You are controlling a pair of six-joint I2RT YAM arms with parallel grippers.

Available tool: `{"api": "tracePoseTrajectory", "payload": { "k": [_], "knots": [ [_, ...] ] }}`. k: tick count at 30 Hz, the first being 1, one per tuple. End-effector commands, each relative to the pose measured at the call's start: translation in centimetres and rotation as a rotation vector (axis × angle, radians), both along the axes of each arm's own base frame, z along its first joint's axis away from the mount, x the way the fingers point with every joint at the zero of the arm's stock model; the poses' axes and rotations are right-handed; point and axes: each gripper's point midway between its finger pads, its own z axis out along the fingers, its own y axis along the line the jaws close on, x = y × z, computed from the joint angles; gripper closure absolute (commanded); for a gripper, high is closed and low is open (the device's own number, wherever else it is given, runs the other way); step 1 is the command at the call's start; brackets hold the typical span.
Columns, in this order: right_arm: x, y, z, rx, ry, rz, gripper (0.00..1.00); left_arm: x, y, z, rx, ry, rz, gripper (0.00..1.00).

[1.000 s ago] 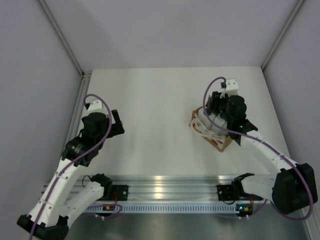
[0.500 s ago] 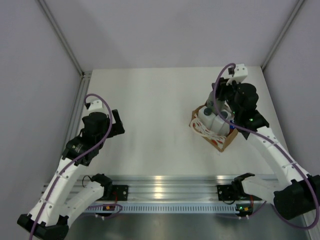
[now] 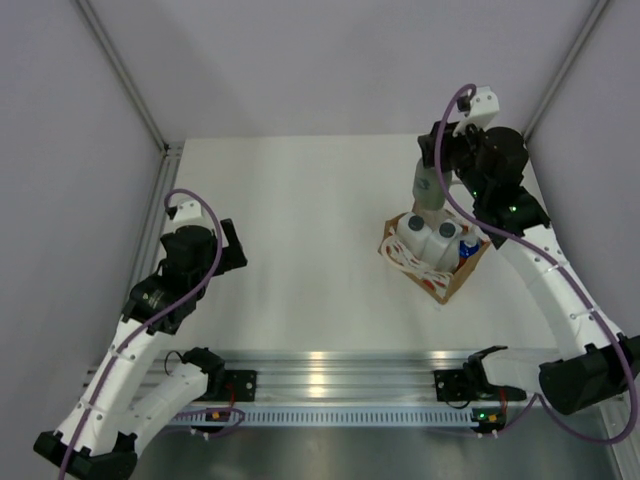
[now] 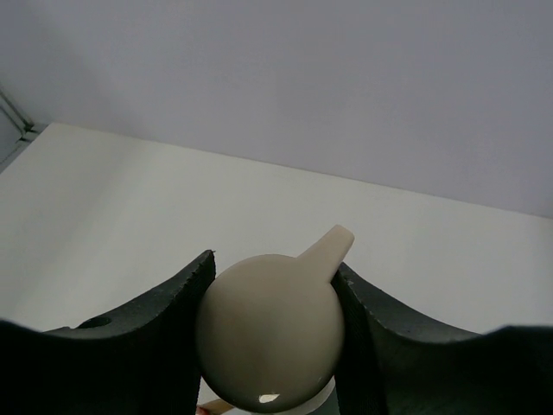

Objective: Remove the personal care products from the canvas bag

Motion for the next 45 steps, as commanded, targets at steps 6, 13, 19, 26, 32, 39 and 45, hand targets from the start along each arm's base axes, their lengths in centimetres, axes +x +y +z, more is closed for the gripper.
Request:
{"api": "tracePoseTrajectory", "payload": {
  "k": [6, 13, 19, 26, 32, 39, 45],
  "knots": [
    [-0.8, 3.1, 10.8, 0.062, -0.239, 0.107, 1.00, 0.5, -0.1, 1.0, -0.013, -0.049, 0.006, 0.02],
    [-0.5, 5.6, 11.7, 0.079, -0.237, 0.156, 1.00, 0.4, 0.0, 1.1, -0.014, -0.055, 0.008, 0.02],
    [-0.2, 9.5, 9.8, 0.093, -0.208, 0.240, 1.00, 0.3, 0.3, 1.3, -0.014, -0.061, 0.021, 0.02],
    [0.1, 15.0, 5.2, 0.126, -0.179, 0.325, 1.00, 0.3, 0.4, 1.4, -0.014, -0.067, 0.025, 0.02],
    [-0.2, 19.4, 1.2, 0.180, -0.137, 0.423, 1.00, 0.2, 0.5, 1.5, -0.013, -0.071, 0.027, 0.02],
    [-0.3, 23.6, -3.3, 0.214, -0.104, 0.516, 1.00, 0.2, 0.5, 1.6, -0.014, -0.075, 0.030, 0.02],
    [0.2, 25.6, -6.0, 0.229, -0.087, 0.565, 1.00, 0.2, 0.5, 1.5, -0.015, -0.074, 0.027, 0.02]
  ]
}}
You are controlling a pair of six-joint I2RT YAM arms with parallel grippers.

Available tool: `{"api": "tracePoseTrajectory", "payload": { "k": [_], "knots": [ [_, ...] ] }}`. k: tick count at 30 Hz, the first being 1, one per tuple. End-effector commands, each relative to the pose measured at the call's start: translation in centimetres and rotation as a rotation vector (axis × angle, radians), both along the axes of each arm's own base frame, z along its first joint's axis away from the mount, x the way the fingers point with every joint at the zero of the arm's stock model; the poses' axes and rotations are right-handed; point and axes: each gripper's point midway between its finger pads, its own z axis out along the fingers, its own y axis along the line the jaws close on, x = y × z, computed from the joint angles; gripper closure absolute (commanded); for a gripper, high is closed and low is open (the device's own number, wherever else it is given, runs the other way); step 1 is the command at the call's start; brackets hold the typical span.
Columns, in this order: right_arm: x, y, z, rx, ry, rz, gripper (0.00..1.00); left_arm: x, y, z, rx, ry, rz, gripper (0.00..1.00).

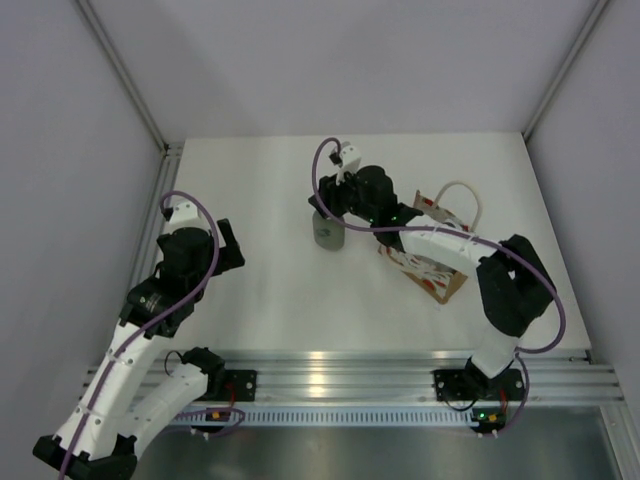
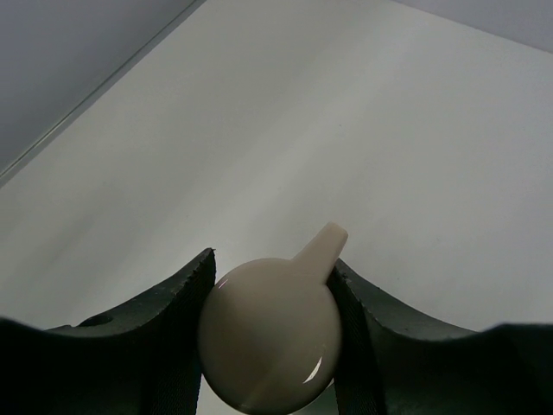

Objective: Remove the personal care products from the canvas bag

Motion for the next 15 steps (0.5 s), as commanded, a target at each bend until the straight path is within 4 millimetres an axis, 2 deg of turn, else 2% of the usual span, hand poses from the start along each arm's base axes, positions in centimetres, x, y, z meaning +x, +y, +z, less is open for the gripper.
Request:
{"api": "tracePoseTrajectory", "payload": {
  "k": [1, 2, 3, 4, 5, 6, 7, 8, 9, 11, 15],
  "knots": [
    [0.5, 2.6, 10.1, 0.249, -0.259, 0.056, 1.00, 0.4, 0.0, 1.0, -0.017, -0.048, 0.007, 0.02],
    [0.5, 2.8, 10.0, 0.235, -0.257, 0.064, 1.00, 0.4, 0.0, 1.0, -0.016, -0.048, 0.006, 0.02],
    [0.7, 2.8, 9.8, 0.225, -0.252, 0.065, 0.92, 0.4, -0.1, 1.0, -0.019, -0.048, 0.004, 0.02],
    [1.0, 2.8, 9.2, 0.204, -0.239, 0.053, 0.64, 0.4, -0.1, 1.0, -0.019, -0.048, 0.004, 0.02],
    [1.0, 2.8, 9.3, 0.204, -0.243, 0.048, 0.64, 0.4, -0.1, 1.0, -0.020, -0.047, 0.003, 0.02],
    [1.0, 2.7, 9.1, 0.195, -0.237, 0.041, 0.46, 0.4, -0.1, 0.9, -0.019, -0.046, 0.003, 0.02],
    [1.0, 2.5, 9.4, 0.194, -0.242, 0.033, 0.40, 0.4, -0.1, 0.9, -0.020, -0.046, 0.002, 0.02],
    [1.0, 2.3, 9.5, 0.187, -0.247, 0.025, 0.29, 0.4, -0.1, 0.9, -0.018, -0.044, 0.001, 0.02],
    [1.0, 2.1, 9.5, 0.179, -0.247, 0.021, 0.08, 0.4, -0.2, 0.9, -0.019, -0.045, 0.000, 0.02],
    [1.1, 1.6, 10.2, 0.169, -0.261, 0.005, 0.01, 0.4, -0.2, 0.9, -0.019, -0.043, -0.002, 0.02],
    [0.9, 0.7, 10.9, 0.133, -0.277, -0.023, 0.01, 0.4, -0.2, 0.9, -0.018, -0.042, -0.002, 0.02]
  ]
}}
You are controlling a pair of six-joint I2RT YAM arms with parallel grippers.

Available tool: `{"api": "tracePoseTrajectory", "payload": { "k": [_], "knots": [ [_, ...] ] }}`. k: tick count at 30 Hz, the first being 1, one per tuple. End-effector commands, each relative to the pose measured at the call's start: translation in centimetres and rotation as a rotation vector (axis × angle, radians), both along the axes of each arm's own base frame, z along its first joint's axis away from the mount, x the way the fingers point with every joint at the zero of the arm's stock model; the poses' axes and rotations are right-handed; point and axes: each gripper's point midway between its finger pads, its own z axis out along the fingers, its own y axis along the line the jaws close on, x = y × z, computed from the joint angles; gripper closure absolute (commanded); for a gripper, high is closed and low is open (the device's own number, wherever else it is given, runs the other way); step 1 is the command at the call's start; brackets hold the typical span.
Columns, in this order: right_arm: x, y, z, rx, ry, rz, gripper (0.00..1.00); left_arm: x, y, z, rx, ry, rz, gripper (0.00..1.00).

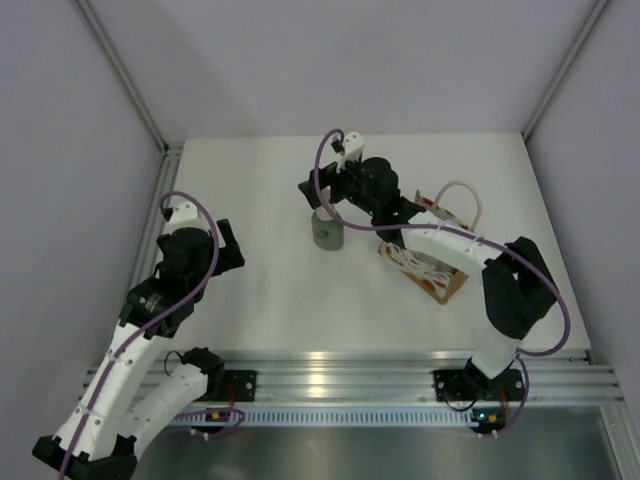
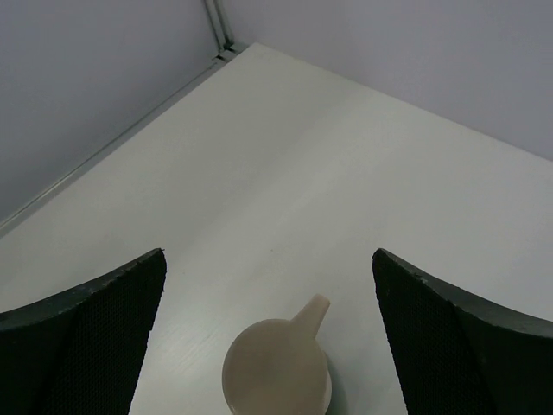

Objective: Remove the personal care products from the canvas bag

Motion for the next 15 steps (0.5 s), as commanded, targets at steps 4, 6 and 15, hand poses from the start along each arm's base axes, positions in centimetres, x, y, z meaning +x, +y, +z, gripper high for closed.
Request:
{"api": "tracePoseTrajectory", "payload": {
  "k": [4, 6, 15],
  "knots": [
    [-0.8, -2.6, 8.1, 0.025, -0.157, -0.096, 0.01, 0.4, -0.2, 0.9, -0.018, -0.044, -0.002, 0.02],
    [-0.1, -4.7, 8.4, 0.001, -0.143, -0.210, 0.01, 0.4, -0.2, 0.8, -0.018, -0.039, -0.003, 0.02],
    [-3.4, -14.2, 10.6, -0.132, -0.140, -0.472, 0.00, 0.6, -0.7, 0.6, -0.017, -0.025, -0.023, 0.02]
  ]
}}
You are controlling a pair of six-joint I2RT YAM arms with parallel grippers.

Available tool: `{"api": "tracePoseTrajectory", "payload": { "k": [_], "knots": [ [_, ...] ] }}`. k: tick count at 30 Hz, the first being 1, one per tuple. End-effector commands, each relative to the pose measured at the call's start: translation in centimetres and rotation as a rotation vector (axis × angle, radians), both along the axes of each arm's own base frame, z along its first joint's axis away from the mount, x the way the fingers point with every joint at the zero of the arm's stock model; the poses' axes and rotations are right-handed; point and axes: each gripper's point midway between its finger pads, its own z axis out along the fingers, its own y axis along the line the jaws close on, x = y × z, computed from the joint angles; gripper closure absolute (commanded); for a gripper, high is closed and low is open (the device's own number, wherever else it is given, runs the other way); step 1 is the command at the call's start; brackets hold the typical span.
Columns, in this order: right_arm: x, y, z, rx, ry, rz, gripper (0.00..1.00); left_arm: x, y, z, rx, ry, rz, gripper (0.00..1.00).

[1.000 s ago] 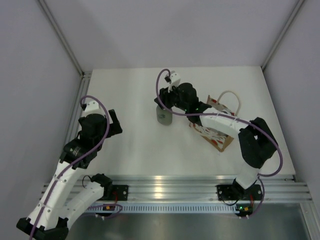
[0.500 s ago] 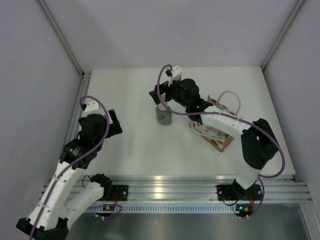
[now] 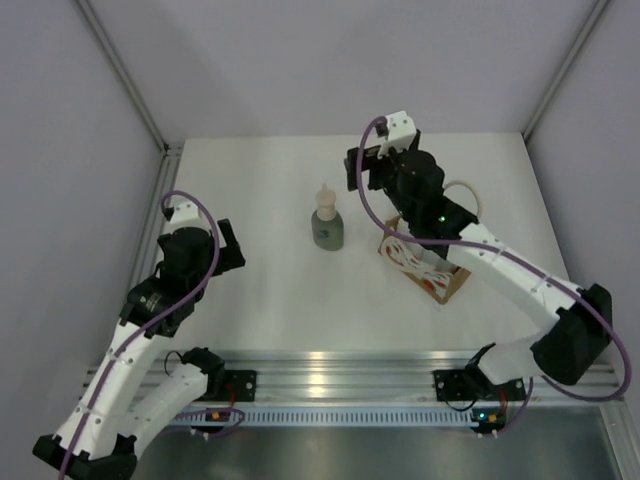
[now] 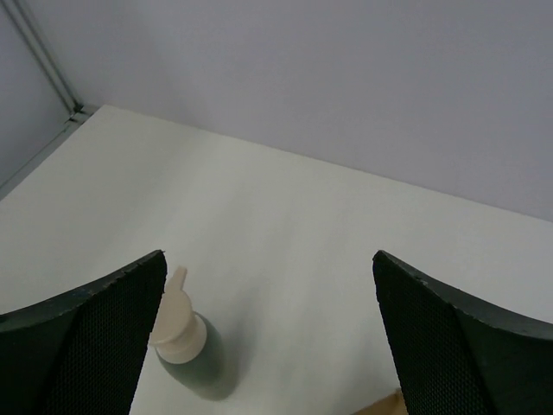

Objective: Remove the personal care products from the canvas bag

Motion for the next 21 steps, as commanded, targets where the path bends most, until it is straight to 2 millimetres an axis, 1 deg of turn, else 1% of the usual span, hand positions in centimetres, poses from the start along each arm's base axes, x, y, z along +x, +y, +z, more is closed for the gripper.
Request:
{"api": "tracePoseTrajectory", "payload": {
  "k": [1, 2, 3, 4, 5, 6, 8, 9, 10, 11, 12, 13, 14, 15, 16, 17, 18, 19, 20, 21],
  "knots": [
    [-2.9, -5.9, 2.0, -0.038, -0.019, -0.169, 0.01, 0.6, -0.7, 0.8, -0.020, -0.032, -0.026, 0.02],
    [-3.4, -6.7, 1.9, -0.038, -0.012, -0.188, 0.01, 0.5, -0.7, 0.9, -0.025, -0.036, -0.030, 0.02],
    [-4.1, -7.6, 0.8, -0.047, 0.033, -0.205, 0.01, 0.4, -0.9, 0.9, -0.030, -0.035, -0.035, 0.02],
    [-5.0, -8.9, 0.8, -0.033, 0.050, -0.226, 0.00, 0.3, -1.0, 1.1, -0.038, -0.041, -0.045, 0.02],
    [-5.5, -9.8, 0.3, -0.048, 0.072, -0.249, 0.01, 0.3, -1.1, 1.2, -0.044, -0.043, -0.051, 0.02],
    [-6.4, -10.7, -1.1, -0.097, 0.123, -0.251, 0.01, 0.3, -1.2, 1.3, -0.056, -0.044, -0.049, 0.02],
    [-7.7, -12.3, -2.1, -0.129, 0.167, -0.266, 0.00, 0.4, -2.2, 1.1, -0.095, -0.026, -0.073, 0.02],
    [-8.5, -13.4, -3.1, -0.174, 0.217, -0.279, 0.01, 0.5, -2.7, 1.3, -0.117, -0.021, -0.085, 0.02],
    [-8.9, -14.0, -3.6, -0.178, 0.248, -0.295, 0.00, 0.6, -3.7, 1.0, -0.145, 0.005, -0.118, 0.02],
    [-9.2, -14.5, -4.0, -0.190, 0.276, -0.306, 0.01, 0.8, -4.4, 1.1, -0.183, 0.016, -0.129, 0.02],
    [-9.8, -15.0, -4.8, -0.205, 0.323, -0.320, 0.00, 1.1, -5.2, 1.8, -0.214, 0.012, -0.150, 0.02],
    [-10.1, -15.2, -5.1, -0.207, 0.341, -0.324, 0.00, 1.3, -6.7, 2.4, -0.263, 0.015, -0.203, 0.02],
    [-10.2, -15.2, -5.5, -0.209, 0.358, -0.318, 0.00, 2.0, -7.9, 2.1, -0.309, 0.047, -0.212, 0.02],
    [-10.4, -15.1, -5.9, -0.218, 0.370, -0.303, 0.00, 2.3, -8.9, 2.8, -0.345, 0.046, -0.233, 0.02],
    [-10.6, -14.5, -6.2, -0.219, 0.382, -0.260, 0.01, 2.6, -9.9, 3.1, -0.371, 0.051, -0.253, 0.02],
    [-10.7, -14.2, -6.4, -0.220, 0.388, -0.239, 0.01, 3.0, -11.5, 3.0, -0.389, 0.068, -0.270, 0.02],
    [-10.8, -13.9, -6.6, -0.231, 0.393, -0.215, 0.01, 3.2, -12.2, 3.2, -0.391, 0.070, -0.266, 0.02],
    [-10.9, -13.6, -6.7, -0.233, 0.397, -0.189, 0.01, 3.4, -12.8, 4.1, -0.396, 0.055, -0.265, 0.02],
    [-10.9, -13.6, -6.8, -0.238, 0.402, -0.183, 0.01, 3.2, -13.8, 4.2, -0.398, 0.054, -0.260, 0.02],
    [-10.6, -13.6, -7.2, -0.249, 0.419, -0.183, 0.01, 3.5, -14.6, 3.7, -0.388, 0.071, -0.254, 0.02]
  ]
}}
